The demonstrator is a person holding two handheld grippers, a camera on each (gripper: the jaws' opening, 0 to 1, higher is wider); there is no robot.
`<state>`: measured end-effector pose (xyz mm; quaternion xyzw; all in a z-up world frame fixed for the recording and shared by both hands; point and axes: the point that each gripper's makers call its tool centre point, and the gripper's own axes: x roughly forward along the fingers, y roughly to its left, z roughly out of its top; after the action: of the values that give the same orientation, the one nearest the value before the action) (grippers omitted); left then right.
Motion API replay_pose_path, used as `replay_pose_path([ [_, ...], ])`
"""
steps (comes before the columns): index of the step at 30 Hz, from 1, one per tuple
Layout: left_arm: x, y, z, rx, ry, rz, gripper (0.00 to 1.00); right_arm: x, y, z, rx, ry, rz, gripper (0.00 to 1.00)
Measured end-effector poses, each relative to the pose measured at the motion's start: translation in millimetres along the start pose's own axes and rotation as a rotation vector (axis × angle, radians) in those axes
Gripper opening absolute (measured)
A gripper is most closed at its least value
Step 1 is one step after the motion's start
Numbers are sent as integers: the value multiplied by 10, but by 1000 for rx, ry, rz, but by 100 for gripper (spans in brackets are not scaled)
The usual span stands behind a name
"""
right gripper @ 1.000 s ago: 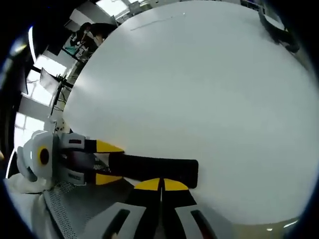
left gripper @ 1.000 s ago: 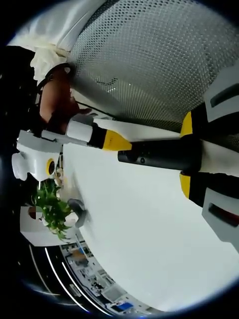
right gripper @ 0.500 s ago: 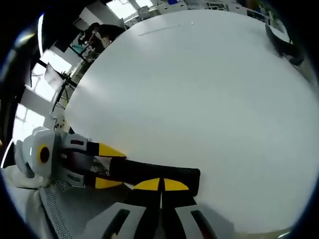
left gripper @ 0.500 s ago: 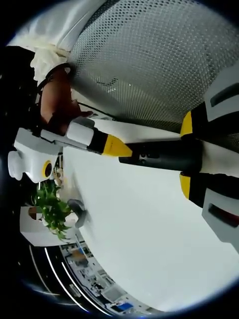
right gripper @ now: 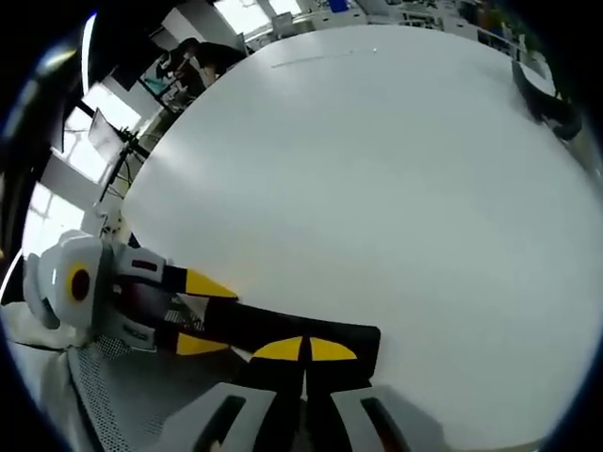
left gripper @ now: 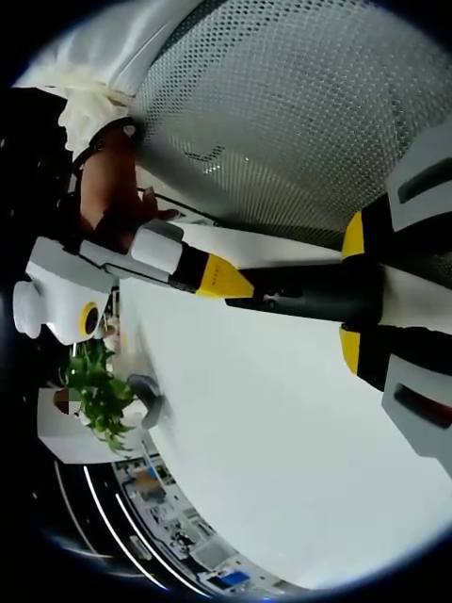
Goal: Press the specified remote control buttons in sequence, fully releasing each button before pressing the next.
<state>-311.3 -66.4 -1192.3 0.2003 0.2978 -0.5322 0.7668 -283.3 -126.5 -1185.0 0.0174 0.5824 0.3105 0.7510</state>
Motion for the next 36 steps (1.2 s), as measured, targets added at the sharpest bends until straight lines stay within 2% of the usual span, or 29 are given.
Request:
replay_pose_path([
  [7,-1,-1,3,1,-1,-1,24,-2,0,4,17,-1,6,0],
  [18,0,-1,4,-4,-1,-2,24,3,0,5,-19,-7,-4,0],
  [36,-1,-2,5,-4,-2,-1,24,6,13,-4,-24,6,-7,0],
])
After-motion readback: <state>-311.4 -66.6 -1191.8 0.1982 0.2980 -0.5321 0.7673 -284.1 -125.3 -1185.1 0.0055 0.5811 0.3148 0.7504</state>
